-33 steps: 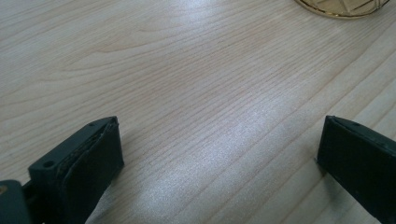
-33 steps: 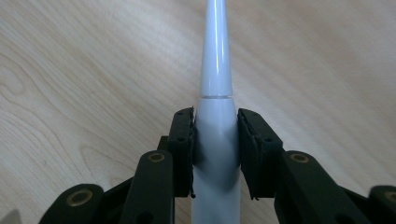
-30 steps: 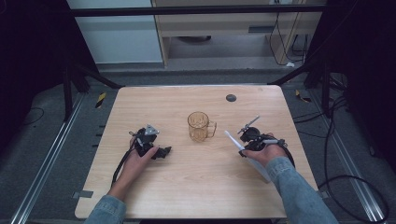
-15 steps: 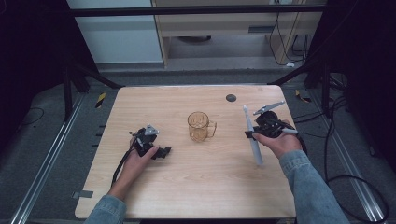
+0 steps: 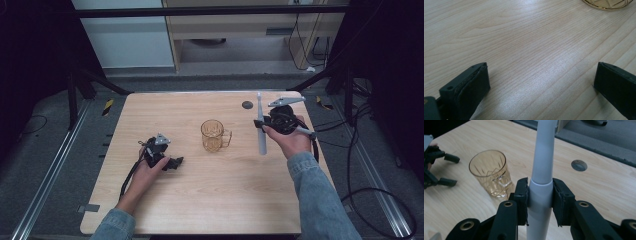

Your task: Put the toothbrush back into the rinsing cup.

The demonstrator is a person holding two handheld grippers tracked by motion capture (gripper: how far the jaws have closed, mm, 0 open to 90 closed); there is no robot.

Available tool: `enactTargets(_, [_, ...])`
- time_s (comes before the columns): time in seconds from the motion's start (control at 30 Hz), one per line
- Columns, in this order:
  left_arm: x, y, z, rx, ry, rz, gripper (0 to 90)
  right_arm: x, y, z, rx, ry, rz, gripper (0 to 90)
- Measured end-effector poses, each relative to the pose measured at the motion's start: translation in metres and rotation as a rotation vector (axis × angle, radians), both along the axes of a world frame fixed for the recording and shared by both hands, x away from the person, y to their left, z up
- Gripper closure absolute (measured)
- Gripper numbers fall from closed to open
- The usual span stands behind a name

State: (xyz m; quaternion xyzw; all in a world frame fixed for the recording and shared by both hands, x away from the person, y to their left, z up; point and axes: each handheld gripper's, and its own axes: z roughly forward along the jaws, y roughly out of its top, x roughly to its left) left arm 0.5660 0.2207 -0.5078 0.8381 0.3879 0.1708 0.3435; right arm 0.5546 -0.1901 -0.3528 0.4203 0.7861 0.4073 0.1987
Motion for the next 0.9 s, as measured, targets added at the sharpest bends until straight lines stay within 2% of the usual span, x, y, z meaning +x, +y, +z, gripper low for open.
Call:
enactTargets(0.37, [0.0,0.0,0.0,0.002,-0.001,-0.002,0.0,0.014,0.008,0.009,0.029,-0.04,-0.038,67.8])
enactTargets(0.9, [0.0,0.0,0.0,0.001,0.0,0.0,0.0,0.022,0.024,0.027,0.025,-0.093,-0.051,67.8])
